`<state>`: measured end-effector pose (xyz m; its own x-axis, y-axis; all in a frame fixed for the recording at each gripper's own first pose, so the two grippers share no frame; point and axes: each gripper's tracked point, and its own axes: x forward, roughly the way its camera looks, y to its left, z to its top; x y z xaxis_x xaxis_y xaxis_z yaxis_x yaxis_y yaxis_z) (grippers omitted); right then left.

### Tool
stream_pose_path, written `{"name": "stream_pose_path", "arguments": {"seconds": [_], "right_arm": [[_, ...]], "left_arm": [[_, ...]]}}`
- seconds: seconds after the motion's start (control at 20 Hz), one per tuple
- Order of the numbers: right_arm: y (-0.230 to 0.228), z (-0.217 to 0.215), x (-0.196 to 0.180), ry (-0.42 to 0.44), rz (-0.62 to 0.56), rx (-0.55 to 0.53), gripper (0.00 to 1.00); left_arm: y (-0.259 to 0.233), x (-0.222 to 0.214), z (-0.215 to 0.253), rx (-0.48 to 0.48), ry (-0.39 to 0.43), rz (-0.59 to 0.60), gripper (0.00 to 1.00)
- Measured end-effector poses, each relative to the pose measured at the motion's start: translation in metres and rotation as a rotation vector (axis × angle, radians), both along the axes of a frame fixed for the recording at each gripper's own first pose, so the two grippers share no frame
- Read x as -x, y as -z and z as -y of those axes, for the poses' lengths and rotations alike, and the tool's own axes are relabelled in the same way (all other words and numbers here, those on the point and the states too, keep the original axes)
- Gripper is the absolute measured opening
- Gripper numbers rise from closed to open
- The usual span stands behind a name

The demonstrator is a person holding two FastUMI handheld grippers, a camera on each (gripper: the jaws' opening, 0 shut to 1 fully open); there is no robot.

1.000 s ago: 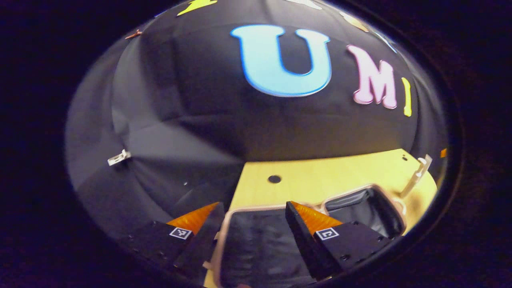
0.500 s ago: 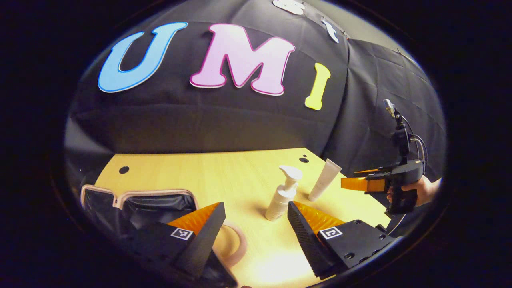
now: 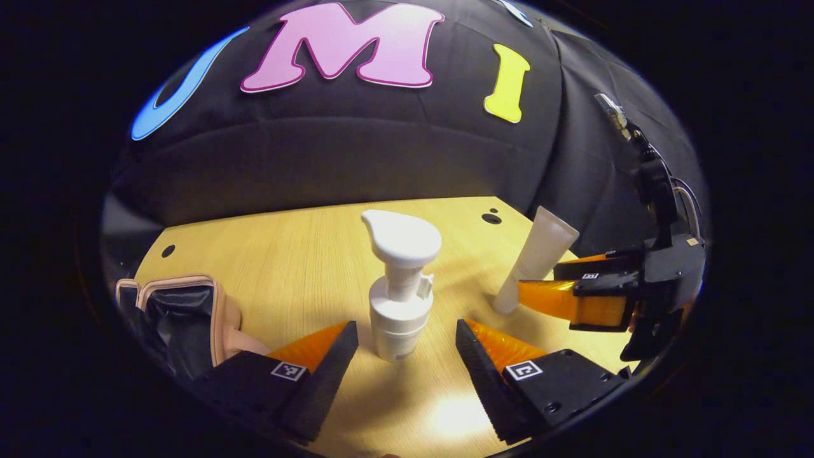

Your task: First open the suitcase, pack the skin care products into it, and then close the suitcase.

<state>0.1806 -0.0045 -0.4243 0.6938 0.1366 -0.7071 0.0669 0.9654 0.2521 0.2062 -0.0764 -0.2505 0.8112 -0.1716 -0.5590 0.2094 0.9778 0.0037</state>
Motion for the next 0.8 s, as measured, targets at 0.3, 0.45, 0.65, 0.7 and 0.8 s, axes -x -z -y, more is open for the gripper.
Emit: {"name": "stream_pose_path", "arguments": {"seconds": [0.3,0.45,0.65,0.7,0.8], "right_arm": [[0.022,0.001,-0.014,-0.019,-0.020,0.000,0.97],[0.024,0.001,-0.016,-0.013,-0.023,-0.003,0.98],[0.028,-0.002,-0.020,-0.003,-0.033,-0.013,0.94],[0.025,0.003,-0.019,0.020,-0.039,0.012,0.72],[0.029,0.000,-0.021,0.019,-0.045,0.003,0.39]], "left_arm": [[0.013,-0.015,0.002,-0.035,-0.046,-0.034,0.98],[0.023,-0.025,0.003,-0.062,-0.042,-0.050,0.81],[0.023,-0.022,0.009,-0.069,-0.012,-0.096,0.58],[0.021,-0.018,0.009,-0.066,-0.005,-0.112,0.58],[0.003,-0.013,0.008,-0.047,0.006,-0.094,0.61]]}}
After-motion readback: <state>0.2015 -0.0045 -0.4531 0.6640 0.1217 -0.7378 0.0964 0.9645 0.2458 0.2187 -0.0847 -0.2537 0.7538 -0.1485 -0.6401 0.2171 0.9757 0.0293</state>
